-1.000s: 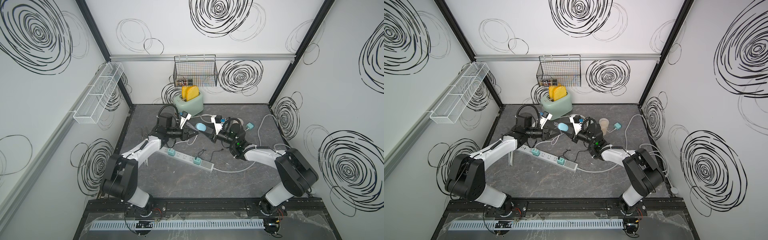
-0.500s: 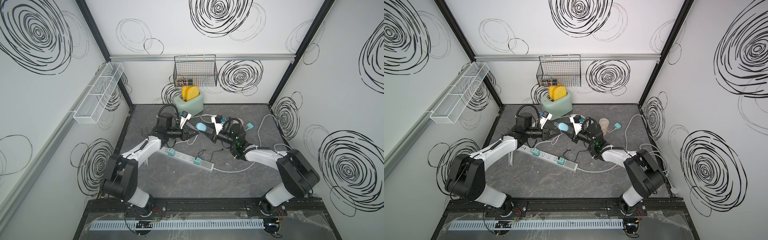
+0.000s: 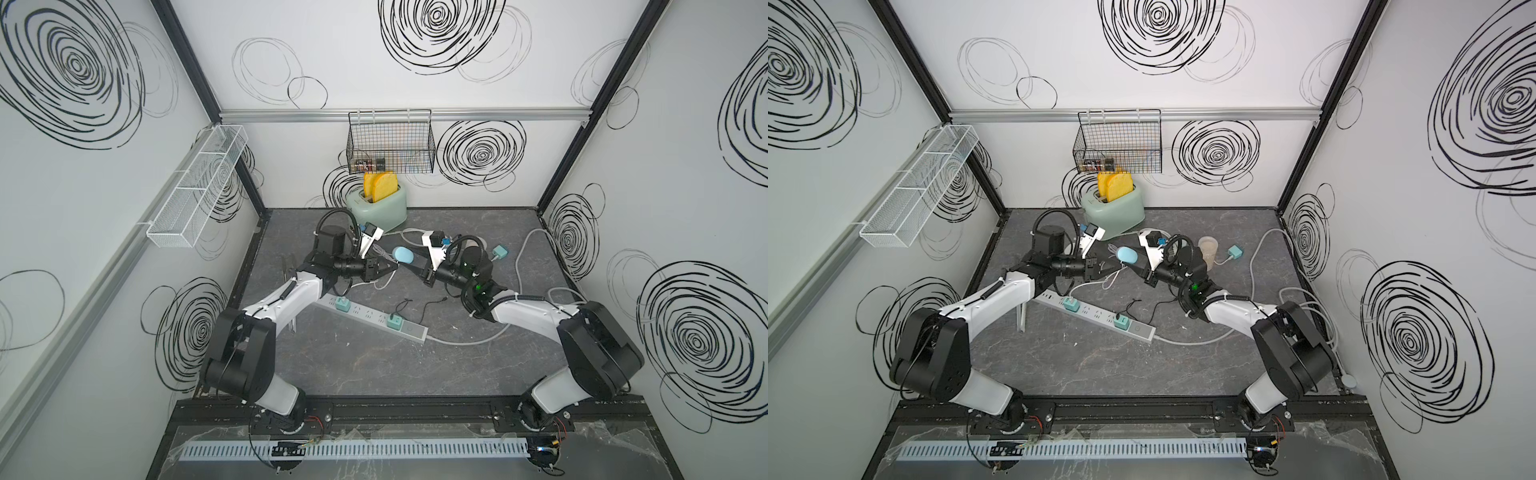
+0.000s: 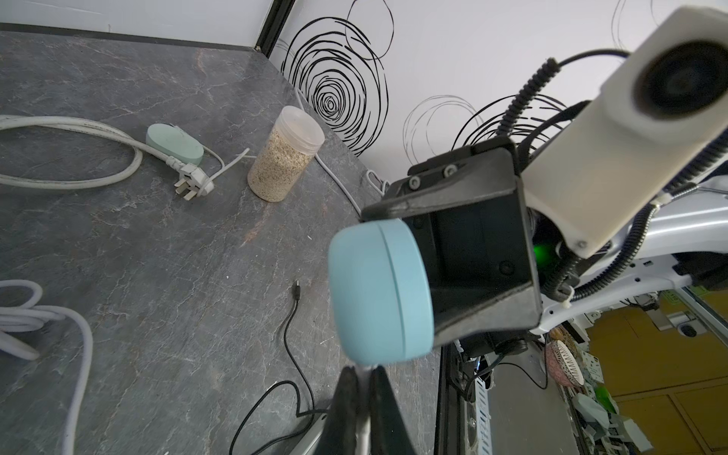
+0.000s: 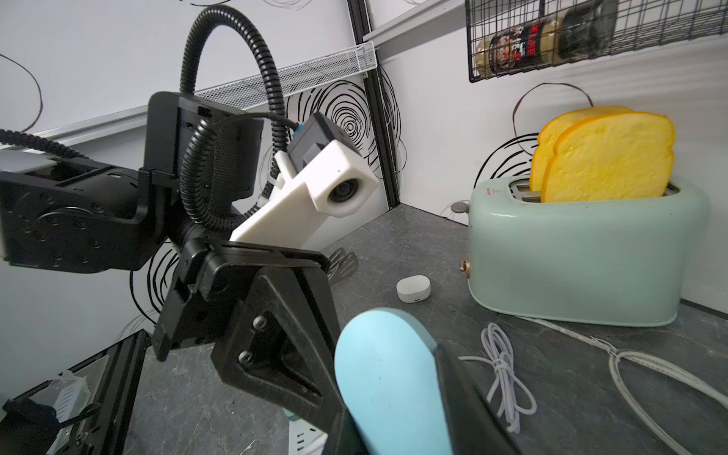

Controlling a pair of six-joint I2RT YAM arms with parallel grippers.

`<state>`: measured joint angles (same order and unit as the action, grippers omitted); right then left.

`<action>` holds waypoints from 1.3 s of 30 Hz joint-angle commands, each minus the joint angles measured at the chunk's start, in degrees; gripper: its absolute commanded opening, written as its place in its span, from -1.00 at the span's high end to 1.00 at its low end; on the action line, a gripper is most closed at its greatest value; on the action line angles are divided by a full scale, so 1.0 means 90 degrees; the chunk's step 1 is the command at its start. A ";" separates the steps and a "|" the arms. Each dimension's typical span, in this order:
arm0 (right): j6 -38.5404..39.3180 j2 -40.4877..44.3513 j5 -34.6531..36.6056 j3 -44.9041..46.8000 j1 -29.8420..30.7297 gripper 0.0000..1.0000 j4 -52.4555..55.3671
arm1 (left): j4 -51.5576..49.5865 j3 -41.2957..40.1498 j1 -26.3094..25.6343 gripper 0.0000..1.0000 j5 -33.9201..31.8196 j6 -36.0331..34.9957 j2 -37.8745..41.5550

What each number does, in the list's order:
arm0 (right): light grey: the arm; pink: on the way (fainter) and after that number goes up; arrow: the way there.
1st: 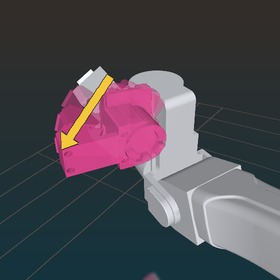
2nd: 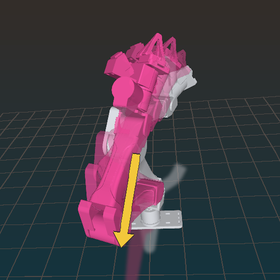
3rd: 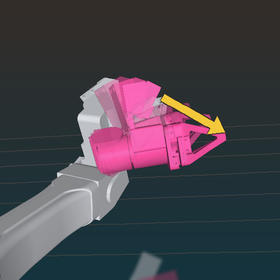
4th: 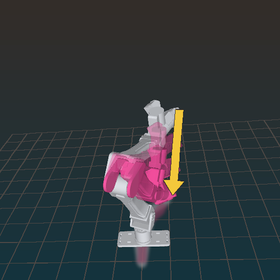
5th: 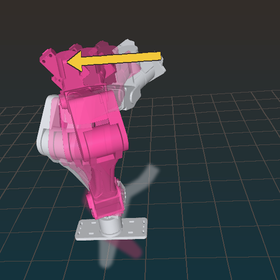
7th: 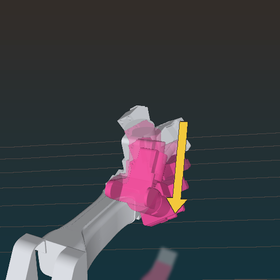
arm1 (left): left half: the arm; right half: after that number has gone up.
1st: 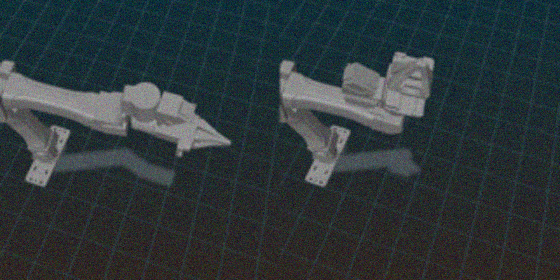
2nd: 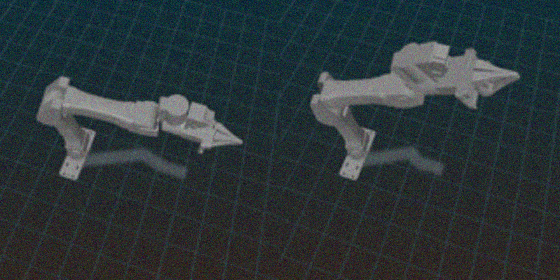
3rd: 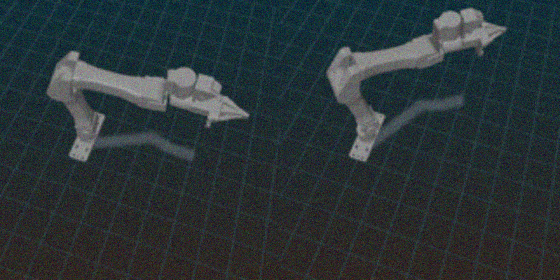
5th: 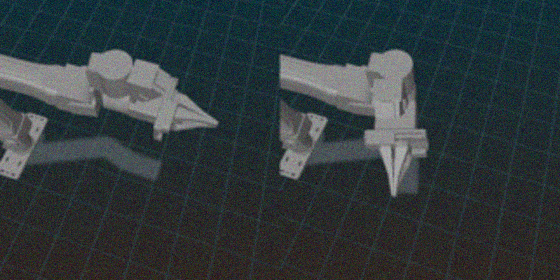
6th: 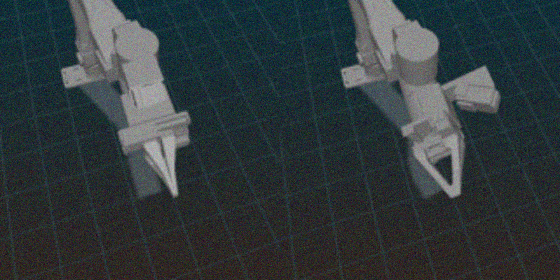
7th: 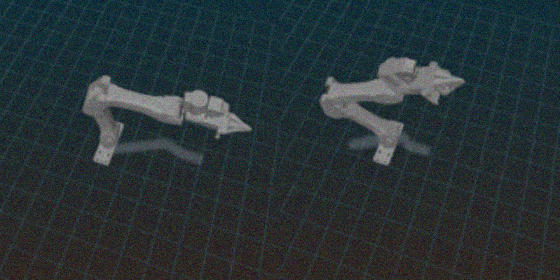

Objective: Charge the bluetooth headset
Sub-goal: Insert the charging cable into the bluetooth headset.

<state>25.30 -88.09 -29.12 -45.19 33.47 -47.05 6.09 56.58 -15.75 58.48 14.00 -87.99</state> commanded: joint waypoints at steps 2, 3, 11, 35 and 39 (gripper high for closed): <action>-0.0066 0.0297 -0.0595 -0.0032 0.0144 0.63 -0.0077 | 0.0408 0.0053 0.0103 1.00 -0.0335 -0.0008 0.0108; -0.0081 0.0296 -0.0575 -0.0024 0.0167 0.63 -0.0104 | 0.0408 0.0061 0.0097 1.00 -0.0335 -0.0003 0.0108; 0.0078 0.0301 -0.0066 0.0368 0.0458 0.65 -0.0704 | 0.0519 0.0044 0.0119 1.00 -0.0294 0.0105 0.0108; 0.0096 0.0093 -0.0400 0.0622 0.0783 0.72 -0.0424 | 0.1688 0.0021 0.0269 1.00 -0.0477 0.0754 0.0189; -0.0008 0.0018 -0.0485 0.0616 0.0809 0.74 -0.0327 | 0.1912 0.0043 0.0237 1.00 -0.0588 0.0846 0.0177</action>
<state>26.81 -86.98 -21.37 -40.34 37.41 -54.08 9.65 54.74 -15.46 59.94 20.01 -87.00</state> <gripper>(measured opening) 0.414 0.090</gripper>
